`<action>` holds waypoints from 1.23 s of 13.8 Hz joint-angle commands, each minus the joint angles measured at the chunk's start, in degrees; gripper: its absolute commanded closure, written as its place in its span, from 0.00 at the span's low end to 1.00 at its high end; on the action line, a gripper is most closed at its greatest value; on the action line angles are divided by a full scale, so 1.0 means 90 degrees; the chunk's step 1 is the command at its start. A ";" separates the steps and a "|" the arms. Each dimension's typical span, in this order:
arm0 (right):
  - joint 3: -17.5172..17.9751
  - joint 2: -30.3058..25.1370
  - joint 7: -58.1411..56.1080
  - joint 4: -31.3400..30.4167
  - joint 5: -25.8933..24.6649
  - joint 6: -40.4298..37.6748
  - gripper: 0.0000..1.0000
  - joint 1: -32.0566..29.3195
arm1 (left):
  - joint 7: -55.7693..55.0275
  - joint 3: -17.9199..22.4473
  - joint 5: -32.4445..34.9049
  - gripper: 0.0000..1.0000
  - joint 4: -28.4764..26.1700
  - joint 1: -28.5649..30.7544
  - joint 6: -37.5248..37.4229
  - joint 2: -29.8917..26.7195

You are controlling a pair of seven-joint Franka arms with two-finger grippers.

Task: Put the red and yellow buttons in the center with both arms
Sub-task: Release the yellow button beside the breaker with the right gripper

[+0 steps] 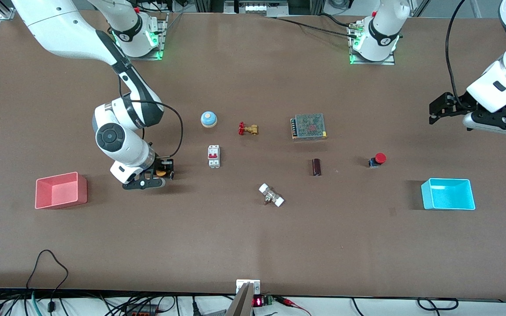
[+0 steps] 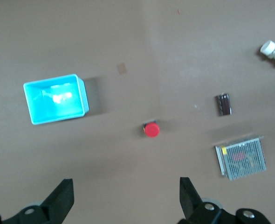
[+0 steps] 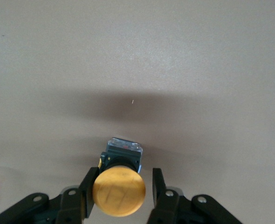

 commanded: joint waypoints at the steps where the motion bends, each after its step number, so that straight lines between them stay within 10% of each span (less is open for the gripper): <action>1: -0.0024 0.0005 0.0137 -0.0064 -0.0061 0.0104 0.41 0.0045 | 0.0143 0.0102 0.0125 0.00 0.0152 -0.0125 -0.0378 -0.0098; 6: -0.0014 0.0005 0.0215 -0.0044 0.0027 0.0221 0.30 0.0035 | 0.0075 0.0073 0.0115 0.00 0.0251 -0.0047 -0.0389 -0.0010; 9: 0.0025 -0.0053 0.0489 0.0082 0.0328 0.0300 0.00 0.0142 | 0.0007 0.0034 0.0115 0.00 0.0241 -0.0056 -0.0408 -0.0009; 12: 0.0181 -0.0559 0.0411 0.0434 0.0885 0.0134 0.00 0.0152 | -0.0003 0.0034 0.0115 0.00 0.0260 -0.0066 -0.0389 0.0010; 17: 0.0133 -0.2327 -0.0591 0.0970 0.0916 -0.2536 0.00 -0.0559 | -0.0013 0.0034 0.0115 0.00 0.0260 -0.0066 -0.0418 0.0000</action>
